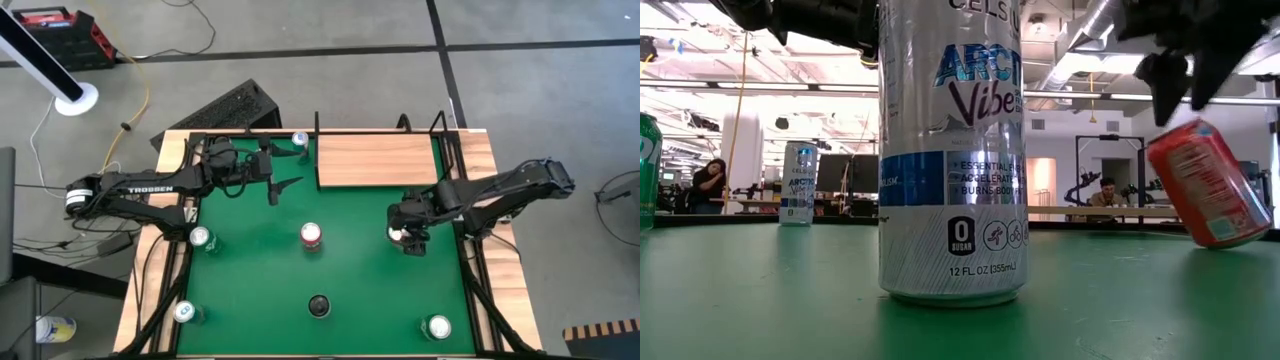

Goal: Place canned beverage on shelf
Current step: Put the right red soda can on the shelf

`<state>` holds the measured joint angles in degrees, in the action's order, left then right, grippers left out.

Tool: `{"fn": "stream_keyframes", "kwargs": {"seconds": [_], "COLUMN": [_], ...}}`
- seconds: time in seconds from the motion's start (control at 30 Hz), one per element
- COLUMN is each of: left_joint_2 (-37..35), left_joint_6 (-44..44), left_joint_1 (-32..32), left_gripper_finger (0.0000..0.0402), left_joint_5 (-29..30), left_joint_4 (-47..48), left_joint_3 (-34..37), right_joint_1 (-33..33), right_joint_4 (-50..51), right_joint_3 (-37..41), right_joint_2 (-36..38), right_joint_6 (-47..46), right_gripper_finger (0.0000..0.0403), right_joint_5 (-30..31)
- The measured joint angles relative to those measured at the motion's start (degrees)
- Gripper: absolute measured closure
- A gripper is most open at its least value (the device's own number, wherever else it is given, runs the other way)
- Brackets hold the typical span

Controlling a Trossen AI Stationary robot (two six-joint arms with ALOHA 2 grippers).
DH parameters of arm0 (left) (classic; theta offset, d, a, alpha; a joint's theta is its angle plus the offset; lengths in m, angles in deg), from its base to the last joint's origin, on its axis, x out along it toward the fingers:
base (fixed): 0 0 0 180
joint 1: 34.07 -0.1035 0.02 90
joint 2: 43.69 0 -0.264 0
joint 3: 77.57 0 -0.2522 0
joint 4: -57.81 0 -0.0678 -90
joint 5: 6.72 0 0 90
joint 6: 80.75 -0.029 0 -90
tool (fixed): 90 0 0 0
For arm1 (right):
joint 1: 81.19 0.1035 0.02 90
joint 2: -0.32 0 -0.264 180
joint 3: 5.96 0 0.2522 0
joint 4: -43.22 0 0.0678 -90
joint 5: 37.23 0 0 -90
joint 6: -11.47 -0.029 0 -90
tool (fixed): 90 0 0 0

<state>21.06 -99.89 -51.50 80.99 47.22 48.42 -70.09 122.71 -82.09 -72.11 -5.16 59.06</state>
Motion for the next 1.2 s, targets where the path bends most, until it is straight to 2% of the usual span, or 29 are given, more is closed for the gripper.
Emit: {"fn": "stream_keyframes", "kwargs": {"seconds": [0.23, 0.37, 0.5, 0.6, 0.73, 0.83, 0.93, 1.2], "left_joint_2": [0.0, 0.0, 2.48, 5.59, 7.83, 8.41, 8.21, 6.32], "left_joint_6": [-0.04, 0.49, 3.1, 2.96, 1.62, 1.65, 1.68, 1.5], "left_joint_1": [0.01, 0.01, 0.34, 1.41, 1.98, 2.04, 2.02, 2.02], "left_gripper_finger": [0.0106, 0.0106, 0.0106, 0.0106, 0.0106, 0.0106, 0.0106, 0.0106], "left_joint_5": [-0.02, -0.8, -8.23, -9.96, -8.17, -7.95, -7.91, -7.91], "left_joint_4": [1.25, 1.37, -0.09, -0.01, -0.95, -1.87, -2.7, -2.27], "left_joint_3": [0.0, 0.0, -0.09, -0.17, -0.26, -0.26, -0.28, -0.31], "right_joint_1": [0.02, 0.74, 3.3, 5.45, 6.47, 7.35, 8.71, 12.28], "right_joint_4": [1.54, 1.75, 1.11, -3.6, -14.43, -19.04, -19.16, -24.05], "right_joint_3": [-2.29, -2.41, -2.41, -1.13, 2.96, 4.99, 5.55, 5.52], "right_joint_2": [0.03, -0.03, -0.01, 0.05, -0.12, -1.99, -5.07, -16.24], "right_joint_6": [-5.94, -10.64, -12.32, -11.87, -10.48, -9.8, -8.52, -8.18], "right_gripper_finger": [0.0035, 0.0037, 0.0045, 0.005, 0.0053, 0.0053, 0.0053, 0.0053], "right_joint_5": [-0.19, -2.41, -2.65, 0.17, -0.79, -1.07, -1.16, -4.47]}}
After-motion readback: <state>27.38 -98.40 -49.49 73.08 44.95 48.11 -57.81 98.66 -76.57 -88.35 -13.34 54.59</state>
